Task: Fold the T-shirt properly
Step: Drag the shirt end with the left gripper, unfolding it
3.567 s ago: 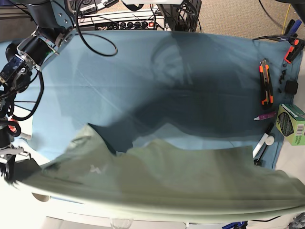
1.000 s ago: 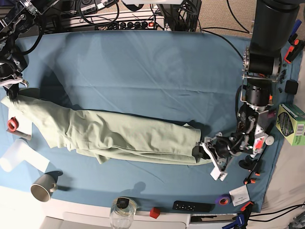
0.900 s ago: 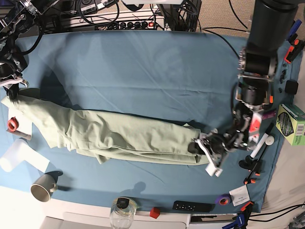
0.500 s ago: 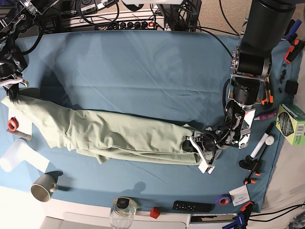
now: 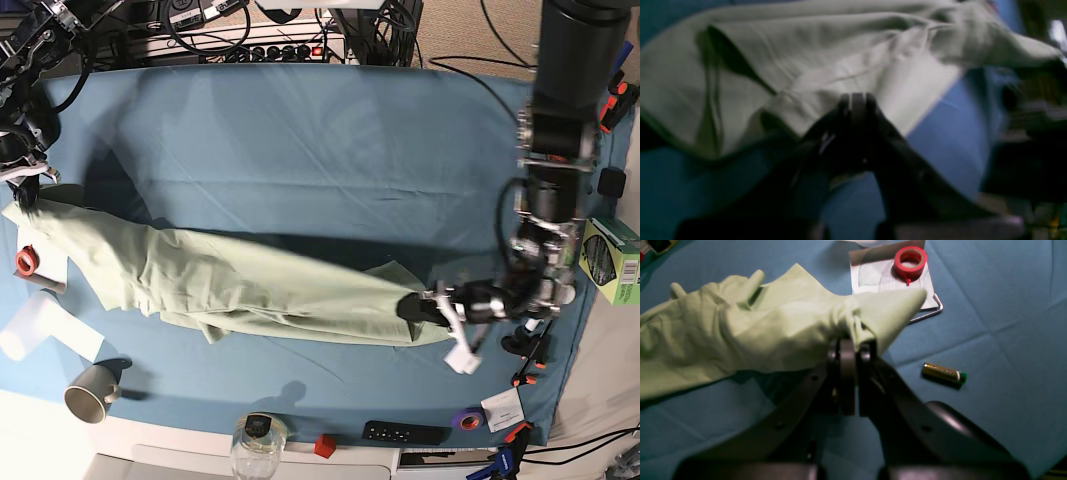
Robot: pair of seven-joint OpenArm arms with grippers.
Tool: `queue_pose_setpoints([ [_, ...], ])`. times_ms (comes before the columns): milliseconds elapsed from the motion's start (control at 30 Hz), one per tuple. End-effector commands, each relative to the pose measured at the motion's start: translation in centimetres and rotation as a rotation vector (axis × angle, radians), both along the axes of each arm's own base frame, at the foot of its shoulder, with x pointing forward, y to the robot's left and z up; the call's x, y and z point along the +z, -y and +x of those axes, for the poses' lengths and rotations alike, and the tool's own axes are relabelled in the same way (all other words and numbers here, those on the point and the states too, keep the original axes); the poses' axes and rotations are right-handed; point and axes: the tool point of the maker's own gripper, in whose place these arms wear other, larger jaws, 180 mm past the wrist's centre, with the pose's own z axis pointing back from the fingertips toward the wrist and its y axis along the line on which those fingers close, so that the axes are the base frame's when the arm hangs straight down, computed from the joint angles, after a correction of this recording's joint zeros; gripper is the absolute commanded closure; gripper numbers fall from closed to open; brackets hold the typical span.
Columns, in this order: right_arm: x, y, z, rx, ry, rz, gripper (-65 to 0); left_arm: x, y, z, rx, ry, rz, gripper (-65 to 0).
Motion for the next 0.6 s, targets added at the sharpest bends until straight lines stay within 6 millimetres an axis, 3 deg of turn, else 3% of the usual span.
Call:
queue_pose_setpoints([
  [0, 1.9, 0.5, 0.5, 0.008, 0.048, -0.041, 0.0, 3.1, -0.9, 1.2, 0.004, 0.057, -0.047, 0.0],
  [100, 1.3, 0.0, 0.2, 0.02, 0.018, -0.014, 0.0, 4.4, -2.9, -1.0, -0.046, -0.009, -0.139, 0.0],
  [167, 0.8, -0.9, 0.0, 0.071, 0.004, 0.005, 0.0, 2.5, -4.9, -3.3, -0.099, -0.089, -0.058, 0.0],
  [367, -1.7, -3.0, -1.9, 0.124, -0.042, 0.087, 0.0, -0.8, -10.4, -6.8, -0.049, -0.184, 0.041, 0.0],
  [567, -4.3, -5.2, -4.3, 0.171, -0.105, 0.17, 0.0, -2.5, -13.4, -10.7, -0.014, -0.214, 0.081, 0.0],
])
